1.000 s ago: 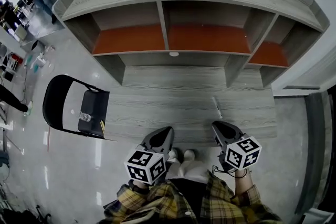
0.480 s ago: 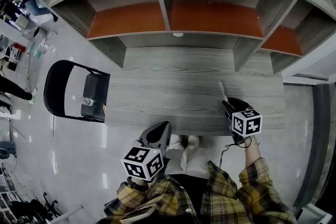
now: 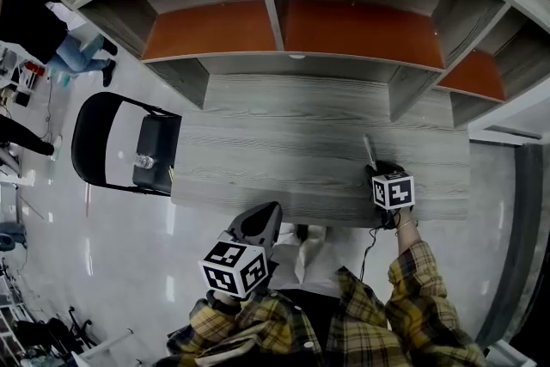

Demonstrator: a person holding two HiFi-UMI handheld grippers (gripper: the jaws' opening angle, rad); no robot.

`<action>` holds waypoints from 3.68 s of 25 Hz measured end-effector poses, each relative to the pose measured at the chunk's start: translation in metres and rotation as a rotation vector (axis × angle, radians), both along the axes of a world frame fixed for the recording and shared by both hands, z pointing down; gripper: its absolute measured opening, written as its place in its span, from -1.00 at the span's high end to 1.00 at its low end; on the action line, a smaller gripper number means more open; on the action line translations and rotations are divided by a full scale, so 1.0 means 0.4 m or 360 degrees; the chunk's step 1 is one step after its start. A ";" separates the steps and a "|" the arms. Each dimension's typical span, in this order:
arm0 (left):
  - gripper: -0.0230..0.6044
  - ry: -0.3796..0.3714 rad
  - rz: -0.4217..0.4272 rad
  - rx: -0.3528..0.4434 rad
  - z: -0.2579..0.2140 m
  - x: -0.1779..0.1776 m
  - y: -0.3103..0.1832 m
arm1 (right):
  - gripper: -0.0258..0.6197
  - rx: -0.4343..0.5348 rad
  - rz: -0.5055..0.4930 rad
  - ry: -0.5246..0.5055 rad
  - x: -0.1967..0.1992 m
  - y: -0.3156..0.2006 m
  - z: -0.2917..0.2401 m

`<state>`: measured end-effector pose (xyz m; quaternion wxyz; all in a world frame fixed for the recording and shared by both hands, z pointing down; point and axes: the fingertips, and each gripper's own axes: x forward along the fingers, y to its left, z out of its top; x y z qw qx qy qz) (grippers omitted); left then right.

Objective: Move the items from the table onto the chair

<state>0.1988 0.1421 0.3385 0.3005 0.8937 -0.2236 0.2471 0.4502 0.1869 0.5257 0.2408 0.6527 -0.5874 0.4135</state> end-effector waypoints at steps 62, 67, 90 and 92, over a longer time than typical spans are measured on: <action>0.92 0.0109 -0.0727 0.0126 -0.016 -0.564 -0.280 | 0.72 0.0352 -0.0652 -0.0510 -0.797 -0.342 -0.240; 0.92 0.0081 -0.0751 0.0135 0.003 -0.780 -0.454 | 0.72 0.0314 -0.0736 -0.0514 -1.043 -0.490 -0.231; 0.92 -0.0035 -0.0887 -0.0239 0.478 -1.248 -0.730 | 0.72 -0.0098 -0.0828 -0.0664 -1.726 -0.865 0.226; 0.92 -0.0025 -0.0886 -0.0276 0.522 -1.236 -0.726 | 0.72 -0.0136 -0.0757 -0.0586 -1.714 -0.893 0.308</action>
